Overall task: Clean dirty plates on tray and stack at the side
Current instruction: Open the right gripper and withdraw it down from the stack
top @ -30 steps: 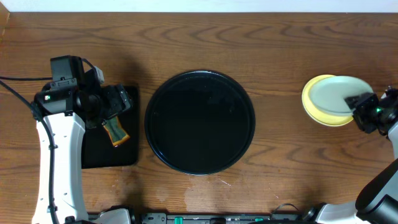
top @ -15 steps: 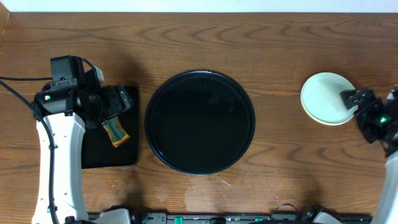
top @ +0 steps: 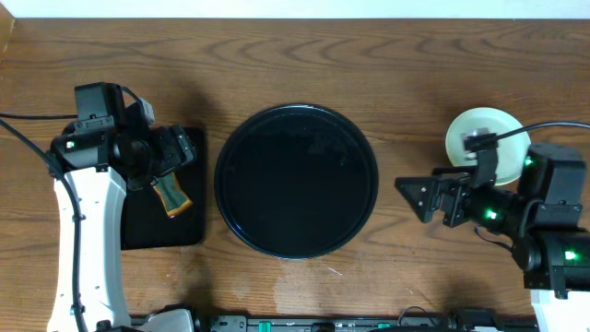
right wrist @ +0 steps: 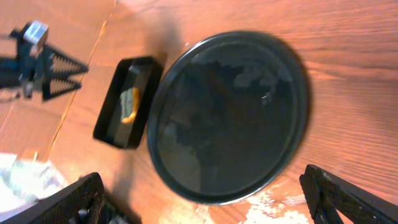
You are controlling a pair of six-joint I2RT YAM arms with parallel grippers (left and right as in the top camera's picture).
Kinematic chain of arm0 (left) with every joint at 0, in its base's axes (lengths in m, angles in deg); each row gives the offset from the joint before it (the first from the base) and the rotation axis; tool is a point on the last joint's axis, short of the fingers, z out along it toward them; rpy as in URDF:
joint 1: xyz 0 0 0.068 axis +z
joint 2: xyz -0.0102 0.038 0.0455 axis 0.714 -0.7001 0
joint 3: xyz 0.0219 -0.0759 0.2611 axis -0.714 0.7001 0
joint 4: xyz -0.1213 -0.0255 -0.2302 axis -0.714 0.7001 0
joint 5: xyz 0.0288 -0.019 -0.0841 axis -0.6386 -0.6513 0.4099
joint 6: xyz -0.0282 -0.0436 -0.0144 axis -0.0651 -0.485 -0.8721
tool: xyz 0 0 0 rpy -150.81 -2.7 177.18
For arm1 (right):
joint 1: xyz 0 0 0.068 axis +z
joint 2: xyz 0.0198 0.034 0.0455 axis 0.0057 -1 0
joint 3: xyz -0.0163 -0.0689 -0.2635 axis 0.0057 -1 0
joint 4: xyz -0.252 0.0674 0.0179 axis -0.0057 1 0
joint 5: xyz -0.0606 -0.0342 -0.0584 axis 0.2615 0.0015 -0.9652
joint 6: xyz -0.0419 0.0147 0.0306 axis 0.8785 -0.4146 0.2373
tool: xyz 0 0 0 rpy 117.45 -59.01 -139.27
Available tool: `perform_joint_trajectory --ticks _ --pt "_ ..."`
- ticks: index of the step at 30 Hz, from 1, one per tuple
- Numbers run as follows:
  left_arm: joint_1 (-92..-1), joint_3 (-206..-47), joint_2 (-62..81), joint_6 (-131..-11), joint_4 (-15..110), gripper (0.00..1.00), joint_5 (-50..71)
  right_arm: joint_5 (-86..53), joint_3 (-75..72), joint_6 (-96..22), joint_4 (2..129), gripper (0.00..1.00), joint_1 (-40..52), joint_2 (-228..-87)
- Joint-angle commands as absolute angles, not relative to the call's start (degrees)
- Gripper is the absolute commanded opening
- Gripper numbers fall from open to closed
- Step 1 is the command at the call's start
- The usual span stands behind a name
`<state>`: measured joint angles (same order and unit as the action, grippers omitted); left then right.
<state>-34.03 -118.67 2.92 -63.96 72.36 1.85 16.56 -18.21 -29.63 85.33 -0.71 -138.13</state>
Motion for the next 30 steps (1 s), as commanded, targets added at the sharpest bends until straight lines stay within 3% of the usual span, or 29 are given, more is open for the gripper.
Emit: perform_joint_trajectory --ticks 1,10,24,30 --pt "-33.84 -119.35 3.16 -63.43 72.58 0.86 1.28 12.82 -18.08 -27.77 86.67 0.99 0.71 -137.81" --pt "-33.84 -119.35 3.16 -63.43 72.60 0.86 1.28 7.73 -19.55 -2.46 80.35 0.99 2.22 -125.87" --pt "-33.84 -119.35 3.16 -63.43 72.58 0.86 1.28 2.39 -55.15 -4.05 57.95 0.99 -2.59 -93.15" --pt "-33.84 -119.35 3.16 -63.43 72.58 0.86 1.28 0.45 -70.45 -12.82 44.22 0.99 -2.50 -86.70"
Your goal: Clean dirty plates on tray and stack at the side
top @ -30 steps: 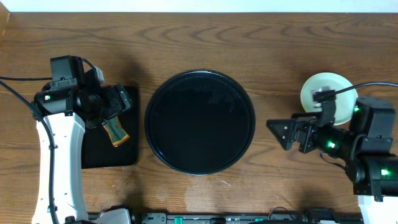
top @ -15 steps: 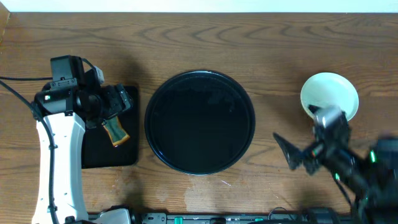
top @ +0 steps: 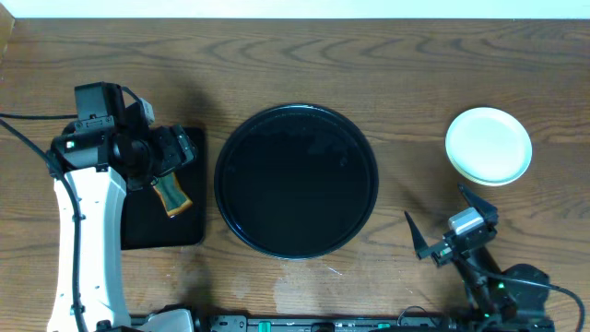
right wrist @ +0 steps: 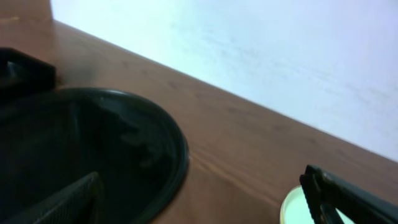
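Observation:
The round black tray (top: 295, 180) lies mid-table with no plates on it; its rim (right wrist: 177, 155) also shows in the right wrist view. A stack of pale plates (top: 489, 146) sits at the far right, with its edge (right wrist: 292, 211) just visible low in the right wrist view. My right gripper (top: 435, 207) is low near the front right, open and empty, pointing between tray and plates; its fingers frame the wrist view (right wrist: 205, 208). My left gripper (top: 184, 152) hovers over the black bin's far end and looks open.
A black rectangular bin (top: 138, 231) at the left holds a brown-handled scrubber (top: 171, 195); its corner (right wrist: 25, 68) shows in the right wrist view. A white wall runs behind the table.
My right arm has moved from beside the plate stack, where it partly covered it, down to the front right edge. The stack is now fully uncovered. The left arm has not moved.

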You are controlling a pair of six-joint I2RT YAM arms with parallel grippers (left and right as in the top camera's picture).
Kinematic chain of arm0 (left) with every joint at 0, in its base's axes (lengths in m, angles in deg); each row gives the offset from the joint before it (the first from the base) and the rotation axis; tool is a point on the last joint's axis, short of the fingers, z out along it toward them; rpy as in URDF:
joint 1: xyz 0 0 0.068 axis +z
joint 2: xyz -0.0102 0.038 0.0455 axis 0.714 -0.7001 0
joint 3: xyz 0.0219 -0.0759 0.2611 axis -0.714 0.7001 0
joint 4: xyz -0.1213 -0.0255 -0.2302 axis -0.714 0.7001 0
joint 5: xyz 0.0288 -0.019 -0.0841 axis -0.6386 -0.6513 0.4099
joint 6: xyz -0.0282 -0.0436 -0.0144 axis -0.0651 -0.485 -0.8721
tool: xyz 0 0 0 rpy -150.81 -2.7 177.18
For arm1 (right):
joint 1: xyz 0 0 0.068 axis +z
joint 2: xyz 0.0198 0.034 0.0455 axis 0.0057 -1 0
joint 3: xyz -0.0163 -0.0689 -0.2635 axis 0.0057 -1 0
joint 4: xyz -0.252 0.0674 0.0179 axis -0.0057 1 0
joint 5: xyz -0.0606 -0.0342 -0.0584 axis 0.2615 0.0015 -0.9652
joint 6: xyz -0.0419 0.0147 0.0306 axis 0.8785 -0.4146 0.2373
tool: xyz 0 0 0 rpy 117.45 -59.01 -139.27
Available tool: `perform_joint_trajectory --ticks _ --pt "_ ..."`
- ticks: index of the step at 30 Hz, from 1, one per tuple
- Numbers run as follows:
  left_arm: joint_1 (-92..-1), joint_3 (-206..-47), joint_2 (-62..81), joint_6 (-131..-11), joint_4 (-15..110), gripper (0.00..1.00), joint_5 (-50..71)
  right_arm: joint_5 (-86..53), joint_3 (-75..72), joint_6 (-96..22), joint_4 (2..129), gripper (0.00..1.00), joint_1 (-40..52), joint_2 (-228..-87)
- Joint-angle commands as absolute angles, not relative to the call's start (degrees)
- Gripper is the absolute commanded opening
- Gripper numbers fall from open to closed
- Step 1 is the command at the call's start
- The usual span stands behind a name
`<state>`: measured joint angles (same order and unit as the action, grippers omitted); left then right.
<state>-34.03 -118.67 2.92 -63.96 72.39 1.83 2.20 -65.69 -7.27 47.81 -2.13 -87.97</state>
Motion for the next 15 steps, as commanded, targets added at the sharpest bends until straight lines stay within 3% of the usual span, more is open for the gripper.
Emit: perform_joint_trajectory --ticks 1,3,15 --pt "-33.84 -119.35 3.16 -63.43 72.58 0.86 1.28 0.49 -72.72 -14.15 41.03 0.99 -2.50 -86.64" --pt "-33.84 -119.35 3.16 -63.43 72.58 0.86 1.28 0.45 -75.63 -15.92 35.08 0.99 -2.48 -86.64" --pt "-33.84 -119.35 3.16 -63.43 72.58 0.86 1.28 0.49 -75.48 -15.75 35.35 0.99 -2.48 -86.68"
